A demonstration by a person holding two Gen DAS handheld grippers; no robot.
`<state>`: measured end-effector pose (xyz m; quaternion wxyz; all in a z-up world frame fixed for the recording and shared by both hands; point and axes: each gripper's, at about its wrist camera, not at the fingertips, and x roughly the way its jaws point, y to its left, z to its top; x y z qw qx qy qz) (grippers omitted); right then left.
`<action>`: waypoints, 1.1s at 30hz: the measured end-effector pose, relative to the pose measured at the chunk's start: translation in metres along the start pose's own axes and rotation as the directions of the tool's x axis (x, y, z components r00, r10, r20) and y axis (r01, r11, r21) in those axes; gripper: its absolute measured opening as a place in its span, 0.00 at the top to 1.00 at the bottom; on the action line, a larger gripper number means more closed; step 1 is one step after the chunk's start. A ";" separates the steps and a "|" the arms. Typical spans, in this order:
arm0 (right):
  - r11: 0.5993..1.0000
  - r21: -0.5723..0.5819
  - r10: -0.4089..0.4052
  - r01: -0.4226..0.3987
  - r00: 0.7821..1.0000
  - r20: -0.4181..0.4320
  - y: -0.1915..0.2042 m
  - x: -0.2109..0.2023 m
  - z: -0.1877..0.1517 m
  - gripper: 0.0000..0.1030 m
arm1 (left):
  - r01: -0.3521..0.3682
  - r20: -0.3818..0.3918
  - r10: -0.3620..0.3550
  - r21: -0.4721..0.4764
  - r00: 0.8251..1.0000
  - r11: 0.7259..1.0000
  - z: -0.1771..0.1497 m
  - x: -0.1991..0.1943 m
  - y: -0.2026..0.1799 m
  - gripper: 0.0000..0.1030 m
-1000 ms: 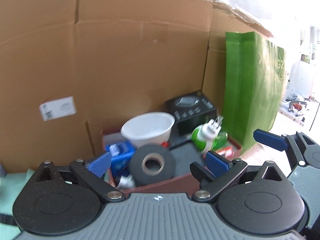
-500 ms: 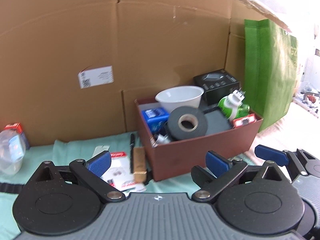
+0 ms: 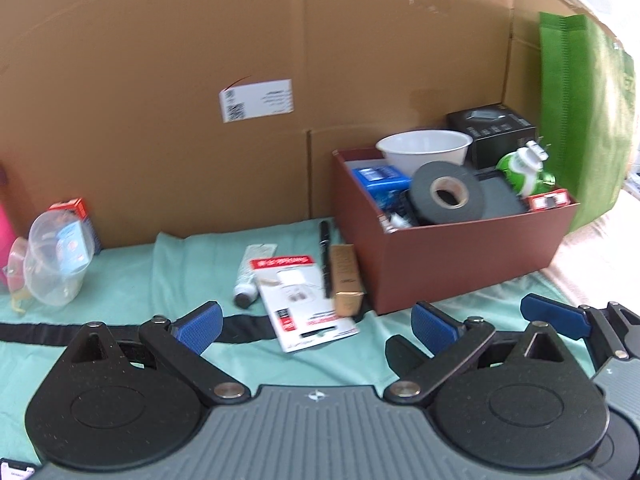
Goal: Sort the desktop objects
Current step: 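Move the left gripper toward the clear plastic container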
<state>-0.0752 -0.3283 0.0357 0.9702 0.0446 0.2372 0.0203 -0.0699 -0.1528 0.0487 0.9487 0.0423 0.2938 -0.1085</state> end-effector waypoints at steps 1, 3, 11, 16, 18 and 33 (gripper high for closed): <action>1.000 -0.005 0.008 -0.008 1.000 -0.004 0.004 0.001 0.000 0.02 | -0.006 -0.003 0.006 -0.004 1.000 1.000 -0.001 0.001 0.003 0.00; 1.000 -0.015 0.017 -0.018 1.000 -0.009 0.011 0.005 0.000 0.02 | -0.015 -0.008 0.015 -0.009 1.000 1.000 -0.002 0.002 0.009 0.00; 0.998 -0.049 0.040 -0.042 0.999 -0.036 0.034 0.019 0.000 0.02 | -0.031 -0.035 0.030 -0.035 0.999 0.999 -0.006 0.010 0.031 0.00; 0.997 -0.062 0.053 -0.056 0.997 -0.056 0.044 0.028 0.000 0.02 | -0.036 -0.057 0.033 -0.049 0.998 0.998 -0.009 0.015 0.043 0.00; 0.996 -0.064 0.059 -0.063 0.996 -0.062 0.047 0.032 0.001 0.02 | -0.037 -0.062 0.034 -0.057 0.997 0.998 -0.009 0.018 0.049 0.00; 0.984 -0.124 0.115 -0.127 0.989 -0.096 0.084 0.060 0.006 0.02 | -0.073 -0.091 0.065 -0.091 0.994 0.993 -0.005 0.034 0.098 0.00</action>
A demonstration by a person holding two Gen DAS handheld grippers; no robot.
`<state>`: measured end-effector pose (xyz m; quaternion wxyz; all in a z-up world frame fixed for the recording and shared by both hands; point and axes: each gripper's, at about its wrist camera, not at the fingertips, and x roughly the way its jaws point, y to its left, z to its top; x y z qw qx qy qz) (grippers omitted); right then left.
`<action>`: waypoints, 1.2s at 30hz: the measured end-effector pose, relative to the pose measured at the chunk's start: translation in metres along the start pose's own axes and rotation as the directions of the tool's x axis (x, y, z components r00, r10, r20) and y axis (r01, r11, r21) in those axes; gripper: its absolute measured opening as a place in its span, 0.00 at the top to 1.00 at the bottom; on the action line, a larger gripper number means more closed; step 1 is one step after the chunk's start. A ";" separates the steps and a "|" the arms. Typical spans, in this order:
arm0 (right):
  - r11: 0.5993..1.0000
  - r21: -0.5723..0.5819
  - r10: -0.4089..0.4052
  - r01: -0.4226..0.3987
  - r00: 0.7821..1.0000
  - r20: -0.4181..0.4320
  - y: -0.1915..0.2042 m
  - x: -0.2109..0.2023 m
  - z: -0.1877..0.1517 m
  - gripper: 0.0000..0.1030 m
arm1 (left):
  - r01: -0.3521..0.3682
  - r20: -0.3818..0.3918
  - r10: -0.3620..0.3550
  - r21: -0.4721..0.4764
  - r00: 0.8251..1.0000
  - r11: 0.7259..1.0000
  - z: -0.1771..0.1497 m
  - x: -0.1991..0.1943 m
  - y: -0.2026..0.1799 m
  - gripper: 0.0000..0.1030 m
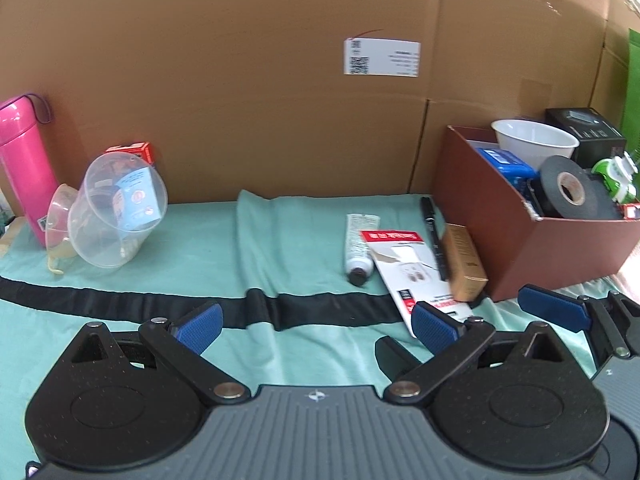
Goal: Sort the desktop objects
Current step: 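Move the left gripper toward the clear plastic container, then close the left gripper on the clear plastic container's rim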
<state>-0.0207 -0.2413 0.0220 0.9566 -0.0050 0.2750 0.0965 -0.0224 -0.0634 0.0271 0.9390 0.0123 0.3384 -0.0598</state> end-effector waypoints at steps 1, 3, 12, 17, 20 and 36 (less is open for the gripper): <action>1.000 -0.006 0.005 -0.005 1.000 0.000 0.003 0.003 0.002 0.02 | -0.003 -0.001 0.003 -0.005 1.000 1.000 0.001 0.001 0.004 0.00; 1.000 -0.022 0.020 -0.020 1.000 0.003 0.009 0.007 0.004 0.02 | -0.001 0.001 0.001 -0.015 1.000 1.000 0.001 0.001 0.013 0.00; 0.985 -0.130 0.118 -0.113 0.993 0.030 0.048 0.029 0.016 0.02 | -0.031 -0.001 0.031 -0.085 1.000 0.996 0.004 0.006 0.071 0.00; 0.964 -0.193 0.195 -0.183 0.980 0.046 0.075 0.043 0.026 0.02 | -0.046 -0.016 0.044 -0.142 0.999 0.989 0.008 0.009 0.110 0.00; 0.946 -0.242 0.233 -0.215 0.971 0.051 0.091 0.051 0.032 0.02 | -0.061 -0.017 0.059 -0.170 0.998 0.984 0.009 0.012 0.131 0.00; 0.875 -0.408 0.314 -0.260 0.947 0.070 0.151 0.098 0.059 0.03 | -0.029 -0.024 0.023 -0.342 0.999 0.939 0.034 0.037 0.212 0.00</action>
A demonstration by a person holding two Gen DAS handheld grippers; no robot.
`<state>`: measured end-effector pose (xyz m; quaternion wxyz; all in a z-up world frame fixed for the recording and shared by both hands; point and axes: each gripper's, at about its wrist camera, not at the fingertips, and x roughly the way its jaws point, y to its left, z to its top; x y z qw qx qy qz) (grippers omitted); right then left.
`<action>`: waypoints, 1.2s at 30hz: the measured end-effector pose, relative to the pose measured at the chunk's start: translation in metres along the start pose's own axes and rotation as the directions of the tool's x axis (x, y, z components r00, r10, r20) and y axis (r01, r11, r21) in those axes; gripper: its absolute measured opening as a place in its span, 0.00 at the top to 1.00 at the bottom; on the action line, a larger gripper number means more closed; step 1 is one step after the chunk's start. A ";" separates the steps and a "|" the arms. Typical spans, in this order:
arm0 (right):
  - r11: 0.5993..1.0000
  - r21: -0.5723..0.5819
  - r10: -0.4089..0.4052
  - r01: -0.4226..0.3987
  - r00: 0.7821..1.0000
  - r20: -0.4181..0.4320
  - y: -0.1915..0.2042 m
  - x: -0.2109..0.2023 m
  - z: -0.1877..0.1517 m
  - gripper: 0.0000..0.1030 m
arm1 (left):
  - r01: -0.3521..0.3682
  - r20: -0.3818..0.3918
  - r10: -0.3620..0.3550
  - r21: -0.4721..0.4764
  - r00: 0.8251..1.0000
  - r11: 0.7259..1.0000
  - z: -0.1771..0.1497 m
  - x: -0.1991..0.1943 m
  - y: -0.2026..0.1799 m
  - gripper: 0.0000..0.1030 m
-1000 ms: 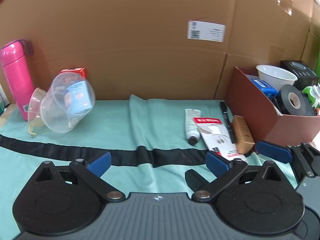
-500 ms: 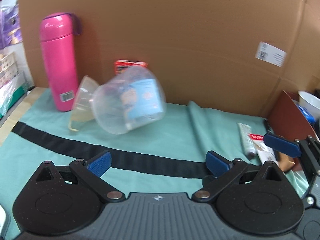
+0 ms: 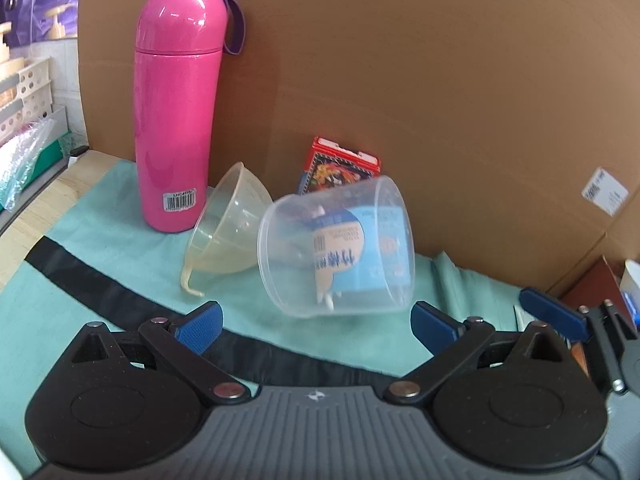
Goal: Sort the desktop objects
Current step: 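Close the left gripper on the clear plastic container's rim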
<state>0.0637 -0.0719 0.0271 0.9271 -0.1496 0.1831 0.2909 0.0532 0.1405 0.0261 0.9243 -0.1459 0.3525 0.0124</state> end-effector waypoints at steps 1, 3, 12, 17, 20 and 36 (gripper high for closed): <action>1.000 -0.005 0.005 -0.005 1.000 -0.001 0.001 0.005 0.002 0.04 | 0.005 0.003 -0.005 -0.002 1.000 1.000 0.002 0.002 0.001 0.00; 1.000 -0.008 0.017 -0.017 1.000 -0.003 0.004 0.015 0.005 0.04 | 0.005 0.008 -0.005 0.001 1.000 1.000 0.007 0.006 0.002 0.00; 0.999 -0.017 0.050 -0.050 0.998 -0.034 0.016 0.052 0.012 0.27 | 0.058 0.010 -0.058 -0.016 0.998 0.998 0.019 0.021 0.010 0.00; 1.000 0.008 0.031 -0.030 0.999 -0.030 0.013 0.065 0.010 0.40 | 0.104 0.016 -0.104 -0.009 0.994 0.994 0.021 0.024 0.008 0.09; 1.000 0.015 0.025 -0.025 0.999 -0.025 0.008 0.068 0.007 0.42 | 0.108 0.015 -0.109 0.012 0.994 0.994 0.023 0.026 0.002 0.11; 0.993 0.117 0.018 -0.008 0.996 -0.086 -0.018 0.081 -0.006 0.34 | 0.080 0.026 -0.083 0.089 0.996 0.993 0.030 0.023 -0.022 0.11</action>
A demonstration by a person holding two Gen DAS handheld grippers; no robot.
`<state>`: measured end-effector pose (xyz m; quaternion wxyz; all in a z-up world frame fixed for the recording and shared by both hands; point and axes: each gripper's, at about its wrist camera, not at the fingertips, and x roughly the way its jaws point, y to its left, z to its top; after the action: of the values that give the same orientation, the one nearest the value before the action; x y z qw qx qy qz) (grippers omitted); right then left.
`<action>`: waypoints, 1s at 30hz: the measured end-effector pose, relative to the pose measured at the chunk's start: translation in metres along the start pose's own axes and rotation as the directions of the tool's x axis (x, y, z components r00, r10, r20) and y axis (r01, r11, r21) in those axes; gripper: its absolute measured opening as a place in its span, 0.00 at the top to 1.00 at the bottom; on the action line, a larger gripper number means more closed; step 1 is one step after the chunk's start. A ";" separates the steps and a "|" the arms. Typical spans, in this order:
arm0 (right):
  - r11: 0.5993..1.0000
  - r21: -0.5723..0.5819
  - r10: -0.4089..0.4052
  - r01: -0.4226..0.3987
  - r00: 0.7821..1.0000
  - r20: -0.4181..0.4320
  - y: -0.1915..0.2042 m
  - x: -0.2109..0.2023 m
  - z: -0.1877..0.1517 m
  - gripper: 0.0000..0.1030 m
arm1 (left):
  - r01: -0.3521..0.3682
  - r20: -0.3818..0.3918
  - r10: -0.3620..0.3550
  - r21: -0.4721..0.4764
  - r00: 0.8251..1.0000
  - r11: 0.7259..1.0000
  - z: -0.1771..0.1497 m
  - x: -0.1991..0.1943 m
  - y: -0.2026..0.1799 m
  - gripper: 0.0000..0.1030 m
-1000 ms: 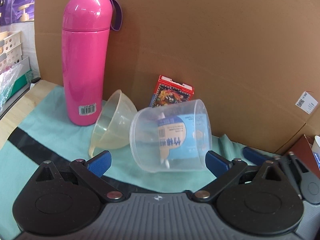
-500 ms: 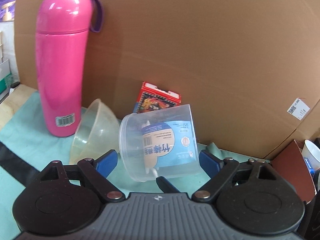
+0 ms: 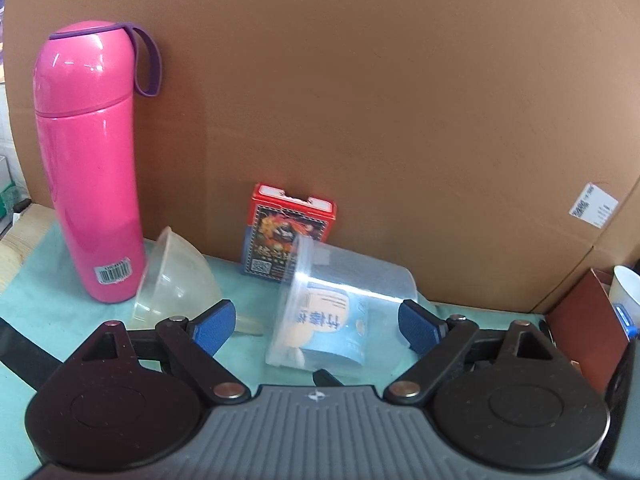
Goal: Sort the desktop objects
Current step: 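Close the left gripper on the clear plastic container's rim, then lift the clear container with the left gripper and carry it to the brown box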
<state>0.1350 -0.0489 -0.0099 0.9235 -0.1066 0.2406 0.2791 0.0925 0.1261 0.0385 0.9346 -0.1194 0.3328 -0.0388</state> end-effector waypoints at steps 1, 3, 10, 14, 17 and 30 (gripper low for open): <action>1.000 -0.010 -0.005 0.006 1.000 0.005 0.001 0.000 0.000 0.31 | -0.004 -0.006 0.004 -0.002 1.000 1.000 0.002 0.002 0.001 0.11; 1.000 -0.018 -0.009 0.010 1.000 0.007 0.003 0.000 0.001 0.31 | -0.005 -0.018 0.005 0.004 1.000 1.000 0.004 0.005 -0.001 0.11; 1.000 -0.017 -0.002 0.002 1.000 0.003 0.001 0.002 0.002 0.30 | 0.003 -0.035 -0.001 0.045 0.999 0.999 0.005 0.017 -0.005 0.11; 1.000 -0.013 0.006 -0.006 1.000 -0.003 0.000 0.004 0.002 0.30 | 0.011 -0.037 -0.008 0.059 0.999 0.998 0.005 0.018 -0.008 0.11; 1.000 -0.008 0.009 -0.009 1.000 -0.004 -0.001 0.004 0.002 0.30 | 0.013 -0.037 -0.011 0.065 0.999 0.998 0.005 0.020 -0.009 0.11; 1.000 -0.010 0.029 -0.029 1.000 -0.011 -0.001 0.007 0.002 0.33 | 0.046 -0.085 -0.035 0.126 0.996 0.991 -0.005 0.025 -0.021 0.17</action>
<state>0.1416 -0.0458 -0.0118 0.9174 -0.1092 0.2460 0.2932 0.1086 0.1015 0.0248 0.9247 -0.0645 0.3657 -0.0840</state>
